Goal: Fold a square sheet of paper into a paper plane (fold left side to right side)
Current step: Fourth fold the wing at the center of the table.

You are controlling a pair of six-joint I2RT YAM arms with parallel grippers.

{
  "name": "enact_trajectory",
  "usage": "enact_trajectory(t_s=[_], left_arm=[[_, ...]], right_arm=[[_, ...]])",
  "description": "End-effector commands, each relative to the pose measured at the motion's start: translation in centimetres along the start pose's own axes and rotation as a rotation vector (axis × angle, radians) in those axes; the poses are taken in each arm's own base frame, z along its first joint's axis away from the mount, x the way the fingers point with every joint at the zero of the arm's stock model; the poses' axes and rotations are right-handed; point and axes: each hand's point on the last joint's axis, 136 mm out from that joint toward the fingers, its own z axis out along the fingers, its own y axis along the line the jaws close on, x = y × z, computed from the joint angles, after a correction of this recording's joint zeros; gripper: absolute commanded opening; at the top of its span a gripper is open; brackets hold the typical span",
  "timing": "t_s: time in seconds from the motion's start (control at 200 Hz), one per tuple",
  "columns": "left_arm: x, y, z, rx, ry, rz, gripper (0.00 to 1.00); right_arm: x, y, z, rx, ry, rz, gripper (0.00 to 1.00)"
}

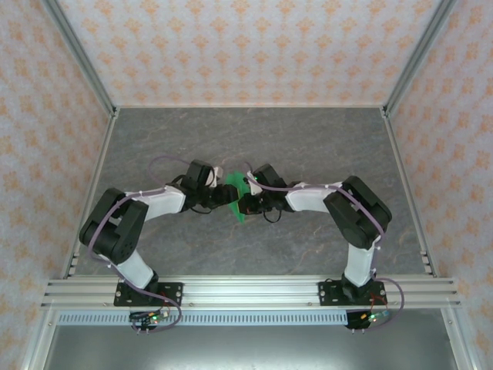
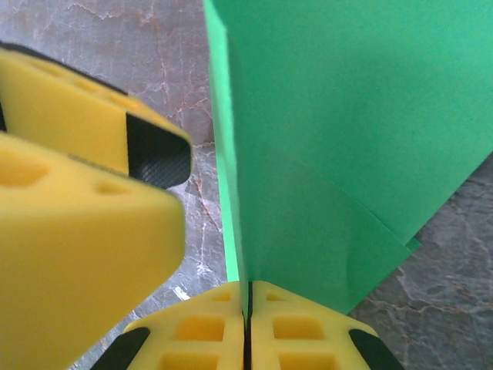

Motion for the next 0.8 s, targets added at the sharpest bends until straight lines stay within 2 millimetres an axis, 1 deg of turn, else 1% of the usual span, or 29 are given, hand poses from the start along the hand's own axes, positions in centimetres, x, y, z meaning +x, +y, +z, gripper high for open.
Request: enact_trajectory(t_s=[0.0, 0.11, 0.315, 0.38, 0.525, 0.58, 0.701, 0.796], left_arm=[[-1.4, -1.1, 0.5, 0.035, -0.025, -0.001, 0.53], [-1.9, -1.2, 0.9, 0.040, -0.030, -0.007, 0.53], [-2.5, -0.7, 1.7, 0.019, -0.028, -0.025, 0.54], [-2.6, -0.3, 2.0, 0.011, -0.030, -0.037, 0.53], [-3.0, 0.7, 2.1, -0.018, -0.044, -0.064, 0.48], [-3.1, 0.8, 2.1, -0.019, -0.046, -0.067, 0.46], [-3.2, 0.9, 2.4, -0.024, -0.040, -0.068, 0.47], [-2.9, 1.8, 2.8, -0.059, -0.022, -0.083, 0.48]], right_arm=[[0.5, -0.4, 0.6, -0.016, 0.015, 0.014, 0.10], [0.7, -0.6, 0.7, -0.012, 0.020, 0.017, 0.10], [0.7, -0.8, 0.8, -0.004, 0.021, 0.018, 0.10], [0.8, -0.8, 0.8, -0.004, 0.023, 0.019, 0.10], [0.8, -0.8, 0.8, -0.002, 0.022, 0.019, 0.10], [0.9, -0.8, 0.8, -0.003, 0.025, 0.020, 0.11], [0.9, -0.9, 0.9, -0.003, 0.027, 0.020, 0.11], [0.9, -0.9, 1.0, -0.003, 0.031, 0.022, 0.10]])
